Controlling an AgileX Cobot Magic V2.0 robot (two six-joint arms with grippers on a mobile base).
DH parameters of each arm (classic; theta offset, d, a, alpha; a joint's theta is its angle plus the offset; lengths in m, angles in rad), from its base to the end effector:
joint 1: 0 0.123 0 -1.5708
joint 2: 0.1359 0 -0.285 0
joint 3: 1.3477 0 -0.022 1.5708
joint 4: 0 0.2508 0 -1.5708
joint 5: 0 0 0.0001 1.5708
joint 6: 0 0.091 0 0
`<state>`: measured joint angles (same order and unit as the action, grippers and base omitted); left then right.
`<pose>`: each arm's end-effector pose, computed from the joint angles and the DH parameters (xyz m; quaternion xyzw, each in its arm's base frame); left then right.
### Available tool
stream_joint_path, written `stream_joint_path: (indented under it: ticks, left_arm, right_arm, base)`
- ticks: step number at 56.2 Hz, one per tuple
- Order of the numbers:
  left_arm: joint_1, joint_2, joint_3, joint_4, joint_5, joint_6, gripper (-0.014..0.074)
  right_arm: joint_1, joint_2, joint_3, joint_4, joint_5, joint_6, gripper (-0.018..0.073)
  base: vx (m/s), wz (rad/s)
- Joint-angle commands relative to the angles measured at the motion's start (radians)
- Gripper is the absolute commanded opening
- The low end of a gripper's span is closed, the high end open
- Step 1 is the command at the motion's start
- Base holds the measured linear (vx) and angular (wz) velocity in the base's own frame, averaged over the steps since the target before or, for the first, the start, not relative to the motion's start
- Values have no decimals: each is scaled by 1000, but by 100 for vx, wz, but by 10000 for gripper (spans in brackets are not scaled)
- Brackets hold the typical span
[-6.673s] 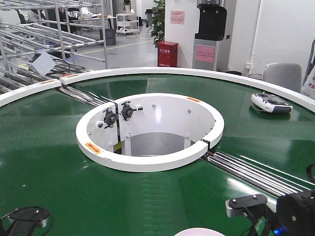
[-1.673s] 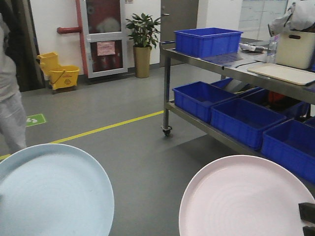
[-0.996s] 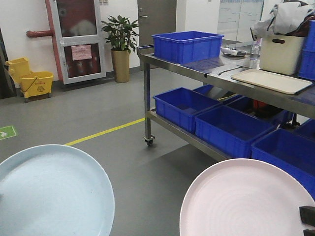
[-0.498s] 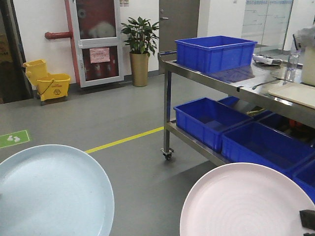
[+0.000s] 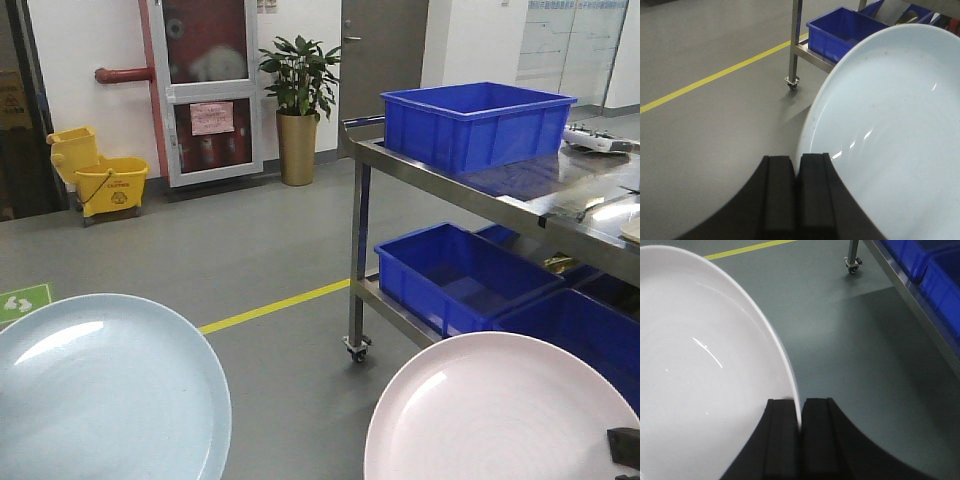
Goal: Grab plate from conveyor and place on tray
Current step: 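Drive the base to the steel table carrying both plates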
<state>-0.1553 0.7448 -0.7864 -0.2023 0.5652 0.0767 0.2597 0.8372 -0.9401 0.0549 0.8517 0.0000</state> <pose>0.1435 -0.0324 0.3593 0.0545 0.8384 -0.1124 0.5305 0.1474 0.0430 0.3717 -0.1092 0.8915 0.0831 0.4318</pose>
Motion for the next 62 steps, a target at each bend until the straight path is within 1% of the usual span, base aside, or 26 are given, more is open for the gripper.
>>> stream_joint_path:
  ticks: [1, 26, 62]
  left_arm:
    - [-5, -4, -30, -15, -84, -6, 0]
    - [-5, -4, -30, -15, -84, -6, 0]
    - [-5, -4, -30, -15, -84, -6, 1]
  right_arm:
    - [0, -7, -30, 0, -71, -7, -9]
    - [0, -6, -30, 0, -70, -7, -9]
    - [0, -3, -30, 0, -70, -7, -9]
  base:
    - [53, -4]
    - [53, -16]
    - [46, -44]
